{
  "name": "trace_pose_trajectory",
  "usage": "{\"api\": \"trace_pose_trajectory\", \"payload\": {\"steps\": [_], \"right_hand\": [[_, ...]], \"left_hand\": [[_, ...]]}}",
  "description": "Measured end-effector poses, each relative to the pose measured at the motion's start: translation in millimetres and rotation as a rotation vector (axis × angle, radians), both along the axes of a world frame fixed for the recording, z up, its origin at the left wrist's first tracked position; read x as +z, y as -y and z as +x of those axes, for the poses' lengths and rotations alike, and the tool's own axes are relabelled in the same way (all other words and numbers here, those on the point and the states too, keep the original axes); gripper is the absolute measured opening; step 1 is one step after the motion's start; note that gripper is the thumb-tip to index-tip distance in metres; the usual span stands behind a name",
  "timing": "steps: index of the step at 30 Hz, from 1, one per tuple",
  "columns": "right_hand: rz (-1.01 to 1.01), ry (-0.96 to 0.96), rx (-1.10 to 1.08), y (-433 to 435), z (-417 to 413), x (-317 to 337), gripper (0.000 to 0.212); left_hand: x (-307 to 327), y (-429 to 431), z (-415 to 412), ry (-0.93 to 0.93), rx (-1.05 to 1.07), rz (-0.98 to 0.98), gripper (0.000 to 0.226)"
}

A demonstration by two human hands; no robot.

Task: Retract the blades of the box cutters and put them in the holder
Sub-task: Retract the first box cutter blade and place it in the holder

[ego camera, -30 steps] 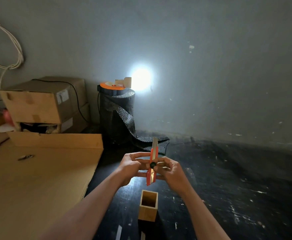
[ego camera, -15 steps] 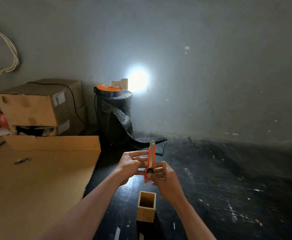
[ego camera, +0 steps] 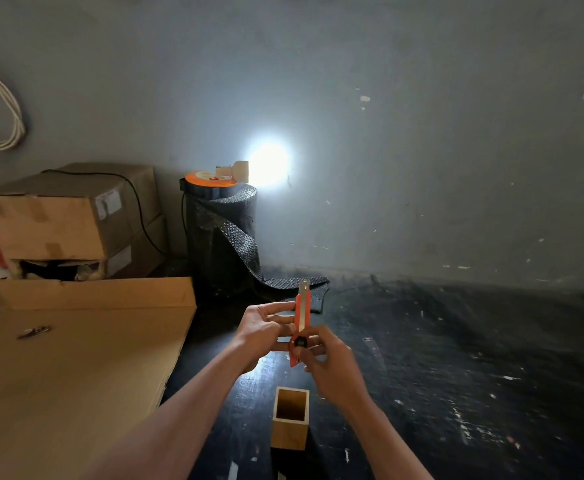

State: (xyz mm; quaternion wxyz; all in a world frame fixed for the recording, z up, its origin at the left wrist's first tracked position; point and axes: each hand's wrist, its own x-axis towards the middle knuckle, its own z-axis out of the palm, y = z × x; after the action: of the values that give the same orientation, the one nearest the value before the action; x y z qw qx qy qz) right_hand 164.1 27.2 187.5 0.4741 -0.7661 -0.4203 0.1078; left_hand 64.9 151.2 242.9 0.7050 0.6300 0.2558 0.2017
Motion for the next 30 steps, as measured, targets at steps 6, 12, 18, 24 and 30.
{"api": "trace_pose_trajectory", "payload": {"steps": [6, 12, 18, 24, 30], "right_hand": [[0.028, 0.000, -0.033, -1.0, -3.6, 5.6, 0.024], [0.000, 0.045, 0.015, -1.9, 0.6, 5.0, 0.024], [0.020, 0.016, 0.013, -2.2, 1.5, 1.6, 0.030], [-0.014, 0.041, 0.016, -3.8, 4.4, -0.9, 0.027], [0.019, 0.016, 0.020, -2.2, 4.6, 0.8, 0.030]], "left_hand": [[0.7, -1.2, 1.3, 0.011, -0.006, 0.005, 0.044], [0.8, -5.9, 0.9, 0.023, 0.000, 0.007, 0.042], [-2.5, -6.5, 1.9, 0.019, 0.006, 0.002, 0.043], [-4.3, -7.7, 2.5, 0.033, 0.001, 0.001, 0.040], [-6.3, -8.4, 3.8, 0.038, -0.008, 0.000, 0.043]]}}
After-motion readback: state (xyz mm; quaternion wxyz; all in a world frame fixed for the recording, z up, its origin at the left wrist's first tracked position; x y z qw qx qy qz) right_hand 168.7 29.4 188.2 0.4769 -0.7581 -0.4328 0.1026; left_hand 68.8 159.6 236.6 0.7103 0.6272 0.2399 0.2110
